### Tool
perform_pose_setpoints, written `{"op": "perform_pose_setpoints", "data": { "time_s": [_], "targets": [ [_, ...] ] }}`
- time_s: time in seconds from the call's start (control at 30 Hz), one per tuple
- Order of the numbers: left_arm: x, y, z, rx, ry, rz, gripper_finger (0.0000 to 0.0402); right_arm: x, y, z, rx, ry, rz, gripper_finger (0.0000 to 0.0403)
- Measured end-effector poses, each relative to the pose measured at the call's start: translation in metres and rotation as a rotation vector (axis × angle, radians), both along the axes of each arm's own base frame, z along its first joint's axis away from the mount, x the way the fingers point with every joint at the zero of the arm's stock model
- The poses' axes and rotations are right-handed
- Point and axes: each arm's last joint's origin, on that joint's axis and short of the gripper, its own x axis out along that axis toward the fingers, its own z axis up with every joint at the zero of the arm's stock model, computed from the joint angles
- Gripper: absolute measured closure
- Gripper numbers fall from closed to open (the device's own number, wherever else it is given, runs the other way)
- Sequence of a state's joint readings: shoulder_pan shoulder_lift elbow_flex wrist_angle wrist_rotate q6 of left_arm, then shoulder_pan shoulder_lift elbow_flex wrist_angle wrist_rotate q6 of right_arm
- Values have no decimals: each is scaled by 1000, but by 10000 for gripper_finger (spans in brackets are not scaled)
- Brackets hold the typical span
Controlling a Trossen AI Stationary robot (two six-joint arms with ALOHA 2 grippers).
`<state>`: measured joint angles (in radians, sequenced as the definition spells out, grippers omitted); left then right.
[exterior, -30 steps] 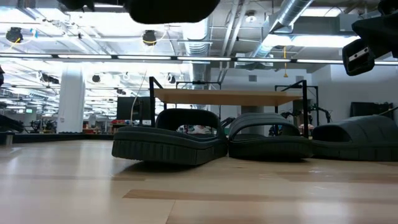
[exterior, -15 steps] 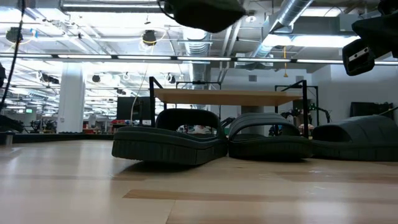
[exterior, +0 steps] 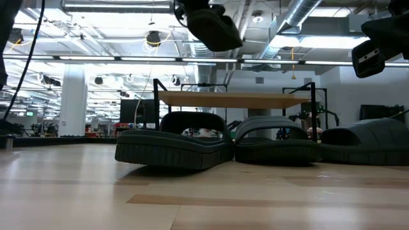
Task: Pick and place slides into the shelf
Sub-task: Put the black slide on the shelf
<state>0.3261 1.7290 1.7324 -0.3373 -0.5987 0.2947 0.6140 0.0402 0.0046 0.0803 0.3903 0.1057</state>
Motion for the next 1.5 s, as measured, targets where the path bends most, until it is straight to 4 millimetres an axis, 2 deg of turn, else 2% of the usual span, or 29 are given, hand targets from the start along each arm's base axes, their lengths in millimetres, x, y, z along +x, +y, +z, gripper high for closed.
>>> {"op": "perform_pose_setpoints", "data": {
  "time_s": [0.17, 0.3, 0.43, 0.8, 1.27, 1.5],
  "targets": [
    [-15, 30, -14, -145, 4, 91, 401, 0, 0, 0, 0, -1, 0, 403],
    [-23, 39, -19, -159, 37, 185, 401, 0, 0, 0, 0, 0, 0, 403],
    [-25, 40, -19, -142, 36, 244, 401, 0, 0, 0, 1, -1, 0, 403],
    [-28, 39, -24, -155, 93, 273, 401, 0, 0, 0, 0, -1, 0, 403],
    [-23, 40, -67, -153, 125, 268, 401, 0, 0, 0, 0, -1, 0, 403],
    [-21, 30, -71, -84, 179, 335, 401, 0, 0, 0, 0, -1, 0, 403]
  ]
}}
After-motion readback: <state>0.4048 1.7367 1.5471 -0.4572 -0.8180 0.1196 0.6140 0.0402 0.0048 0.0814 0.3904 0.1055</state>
